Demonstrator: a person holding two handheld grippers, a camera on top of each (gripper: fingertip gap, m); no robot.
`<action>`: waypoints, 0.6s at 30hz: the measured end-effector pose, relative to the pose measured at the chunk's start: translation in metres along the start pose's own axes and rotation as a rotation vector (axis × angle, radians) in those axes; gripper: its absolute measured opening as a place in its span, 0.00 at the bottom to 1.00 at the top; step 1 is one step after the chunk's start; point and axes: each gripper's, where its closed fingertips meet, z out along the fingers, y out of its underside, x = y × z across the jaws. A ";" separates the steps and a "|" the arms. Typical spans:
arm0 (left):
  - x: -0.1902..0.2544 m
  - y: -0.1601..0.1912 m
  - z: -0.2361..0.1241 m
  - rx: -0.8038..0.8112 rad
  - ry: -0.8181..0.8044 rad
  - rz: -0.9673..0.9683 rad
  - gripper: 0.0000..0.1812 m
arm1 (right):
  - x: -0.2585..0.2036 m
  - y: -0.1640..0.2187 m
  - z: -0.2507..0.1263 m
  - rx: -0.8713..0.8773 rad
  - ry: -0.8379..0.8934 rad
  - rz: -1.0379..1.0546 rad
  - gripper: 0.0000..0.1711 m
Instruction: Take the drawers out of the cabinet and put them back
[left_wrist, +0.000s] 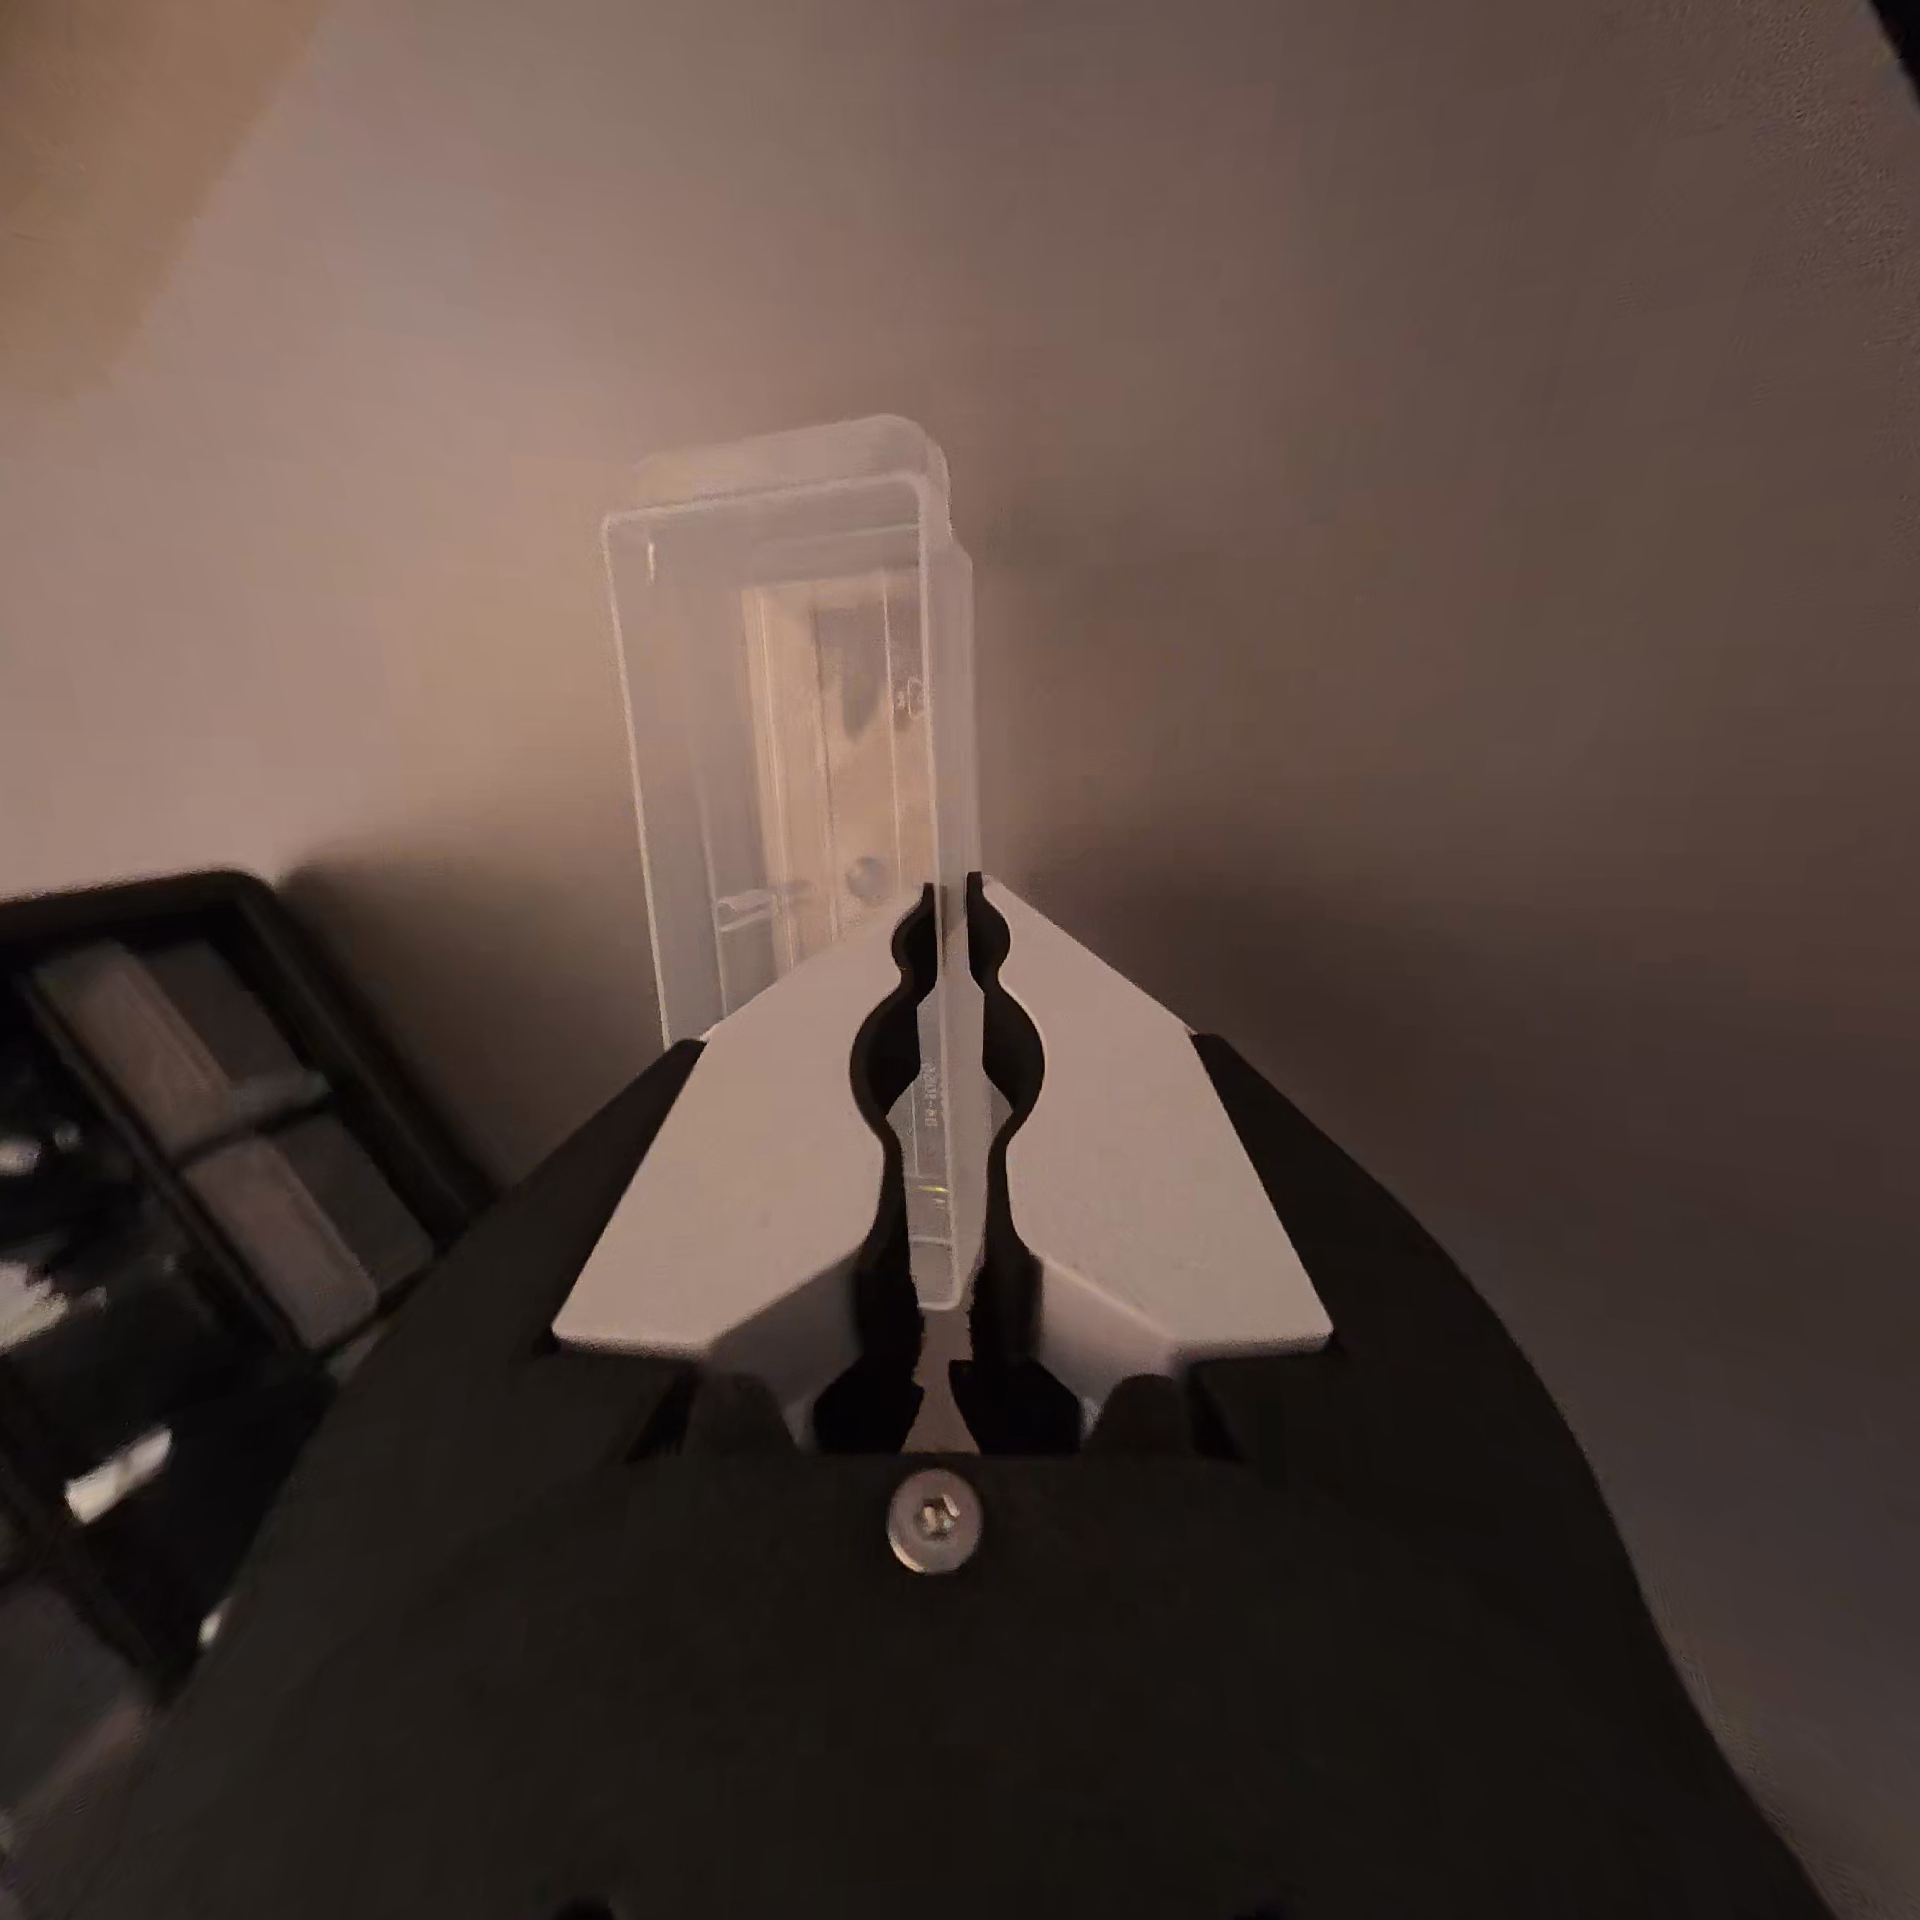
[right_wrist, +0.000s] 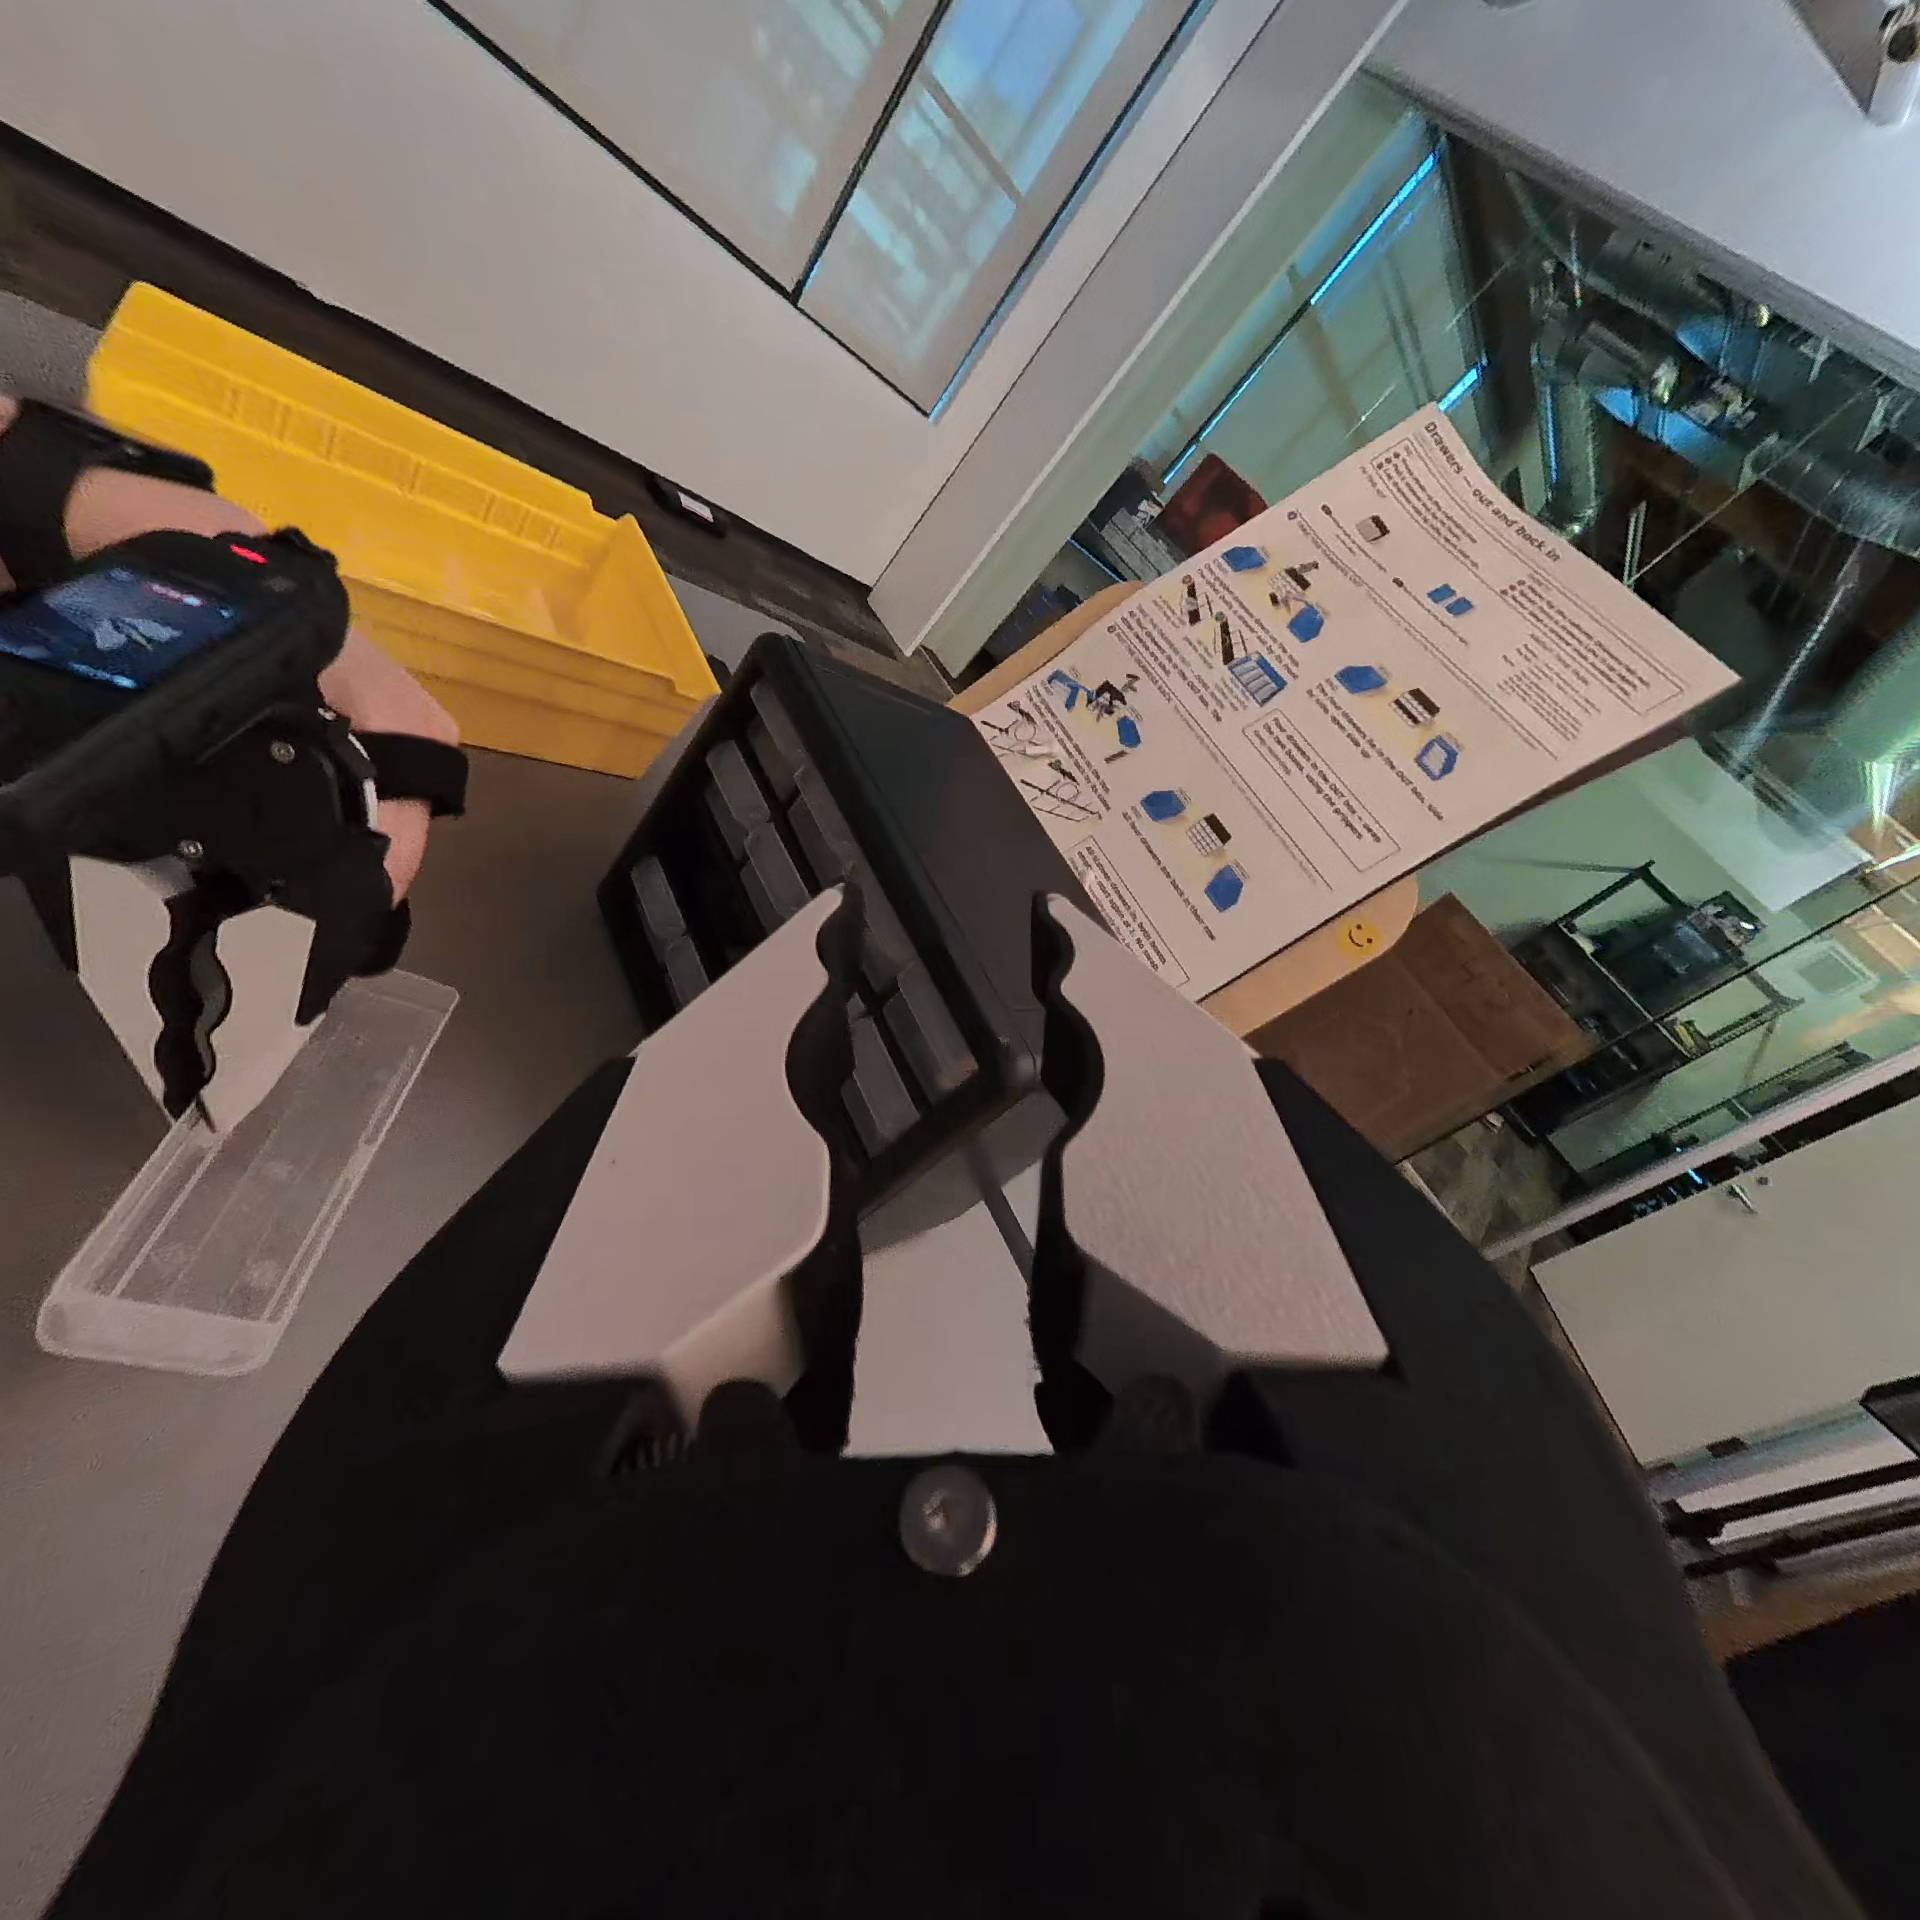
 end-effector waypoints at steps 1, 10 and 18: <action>-0.003 -0.005 0.006 0.018 0.017 0.006 0.02 | 0.001 0.002 -0.003 -0.001 -0.005 0.007 0.18; -0.032 -0.009 0.012 0.049 -0.045 -0.077 0.20 | 0.019 0.008 -0.007 0.046 0.009 0.059 0.18; -0.128 0.000 -0.165 0.441 -0.639 -0.374 0.29 | 0.008 0.016 0.017 -0.004 -0.050 0.048 0.18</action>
